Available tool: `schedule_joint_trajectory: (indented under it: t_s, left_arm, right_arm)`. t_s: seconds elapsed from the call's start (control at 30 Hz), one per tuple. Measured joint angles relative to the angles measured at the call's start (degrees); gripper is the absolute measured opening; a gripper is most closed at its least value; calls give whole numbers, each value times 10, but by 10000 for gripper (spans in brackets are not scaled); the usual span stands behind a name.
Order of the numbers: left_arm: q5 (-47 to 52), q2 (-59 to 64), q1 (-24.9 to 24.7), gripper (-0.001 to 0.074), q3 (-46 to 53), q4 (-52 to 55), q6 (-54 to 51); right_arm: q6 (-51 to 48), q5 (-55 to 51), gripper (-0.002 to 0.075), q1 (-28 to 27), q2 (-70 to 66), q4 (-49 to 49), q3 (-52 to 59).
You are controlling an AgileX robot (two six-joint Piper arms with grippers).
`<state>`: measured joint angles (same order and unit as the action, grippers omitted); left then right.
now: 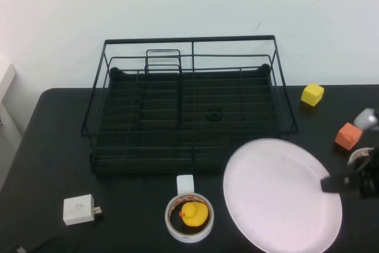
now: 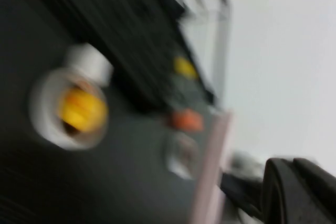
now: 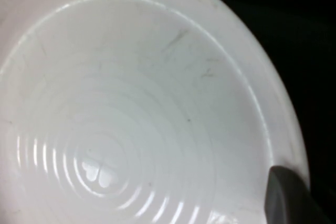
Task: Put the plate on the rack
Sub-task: Pick up the plate from the table, then hand over the plate
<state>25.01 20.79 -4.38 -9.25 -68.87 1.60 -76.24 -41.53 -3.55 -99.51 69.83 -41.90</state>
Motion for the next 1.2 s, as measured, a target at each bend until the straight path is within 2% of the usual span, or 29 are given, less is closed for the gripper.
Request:
schedule_joint_trajectory:
  t_s: [0.17,0.3,0.4,0.57,0.63,0.73,0.93,1.2]
  left_arm:
    - [85,0,0,-2,0,-228,-149]
    - [112,0,0,36,-15,-267,-181]
    - [134,0,0,175,-30,-272,-192]
    - [155,0,0,519,-59,-275,-255]
    - [159,1,0,587,-65,-275,-272]
    - [170,14,0,618,-69,-277,-285]
    - [195,39,0,629,-69,-277,-344]
    - [200,45,0,630,-69,-277,-428]
  right_arm:
    - [-8,-79,9,0,110,4,0]
    - [-9,-127,9,1,202,5,1]
    - [-10,-142,9,14,268,5,3]
    - [-2,-133,9,76,330,4,6]
    - [2,-113,9,106,339,4,6]
    - [6,-78,9,153,340,4,-2]
    - [13,-27,9,221,311,7,-46]
    - [30,-19,9,255,211,8,-112]
